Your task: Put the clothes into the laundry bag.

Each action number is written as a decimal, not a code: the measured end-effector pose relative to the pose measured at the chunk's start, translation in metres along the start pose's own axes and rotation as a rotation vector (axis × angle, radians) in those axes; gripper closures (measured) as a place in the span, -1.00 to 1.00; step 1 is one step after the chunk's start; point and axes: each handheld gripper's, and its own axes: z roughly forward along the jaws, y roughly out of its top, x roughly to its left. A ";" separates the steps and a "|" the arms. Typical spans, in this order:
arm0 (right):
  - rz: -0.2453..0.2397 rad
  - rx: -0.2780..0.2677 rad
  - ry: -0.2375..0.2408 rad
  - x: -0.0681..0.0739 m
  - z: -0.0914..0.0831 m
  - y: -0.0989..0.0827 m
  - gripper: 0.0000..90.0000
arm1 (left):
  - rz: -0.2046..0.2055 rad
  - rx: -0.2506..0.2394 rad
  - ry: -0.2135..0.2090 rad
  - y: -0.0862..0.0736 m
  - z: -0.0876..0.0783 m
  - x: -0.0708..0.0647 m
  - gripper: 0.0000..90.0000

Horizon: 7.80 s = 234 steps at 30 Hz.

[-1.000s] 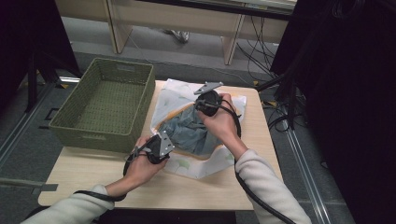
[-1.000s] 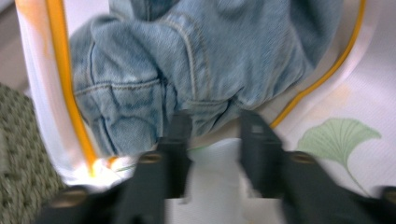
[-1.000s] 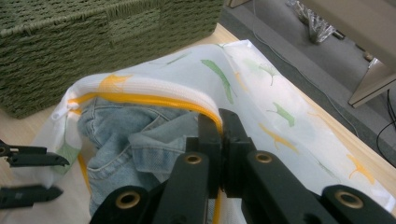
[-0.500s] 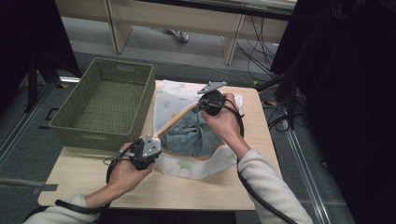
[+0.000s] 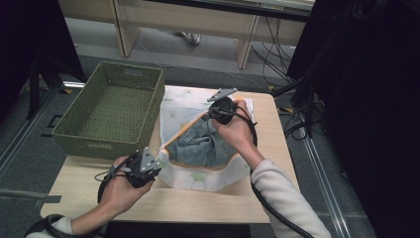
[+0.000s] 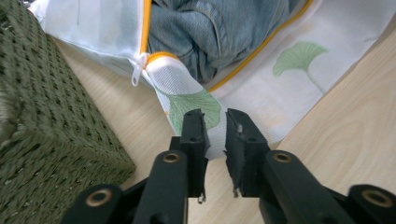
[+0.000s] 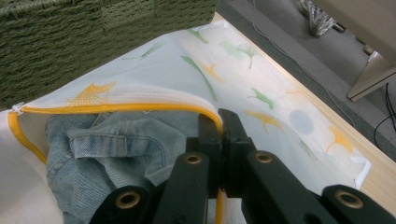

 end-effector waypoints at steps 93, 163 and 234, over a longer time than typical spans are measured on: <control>0.015 -0.093 0.112 0.024 -0.015 0.022 1.00 | 0.046 -0.230 0.262 0.099 0.175 -0.003 0.59; -0.040 0.023 0.148 0.011 0.006 -0.019 0.99 | 0.128 -0.282 -0.044 0.049 0.060 0.002 0.48; 0.058 0.129 0.235 0.005 0.042 -0.126 0.45 | 0.029 -0.048 -0.050 0.041 0.127 0.038 0.63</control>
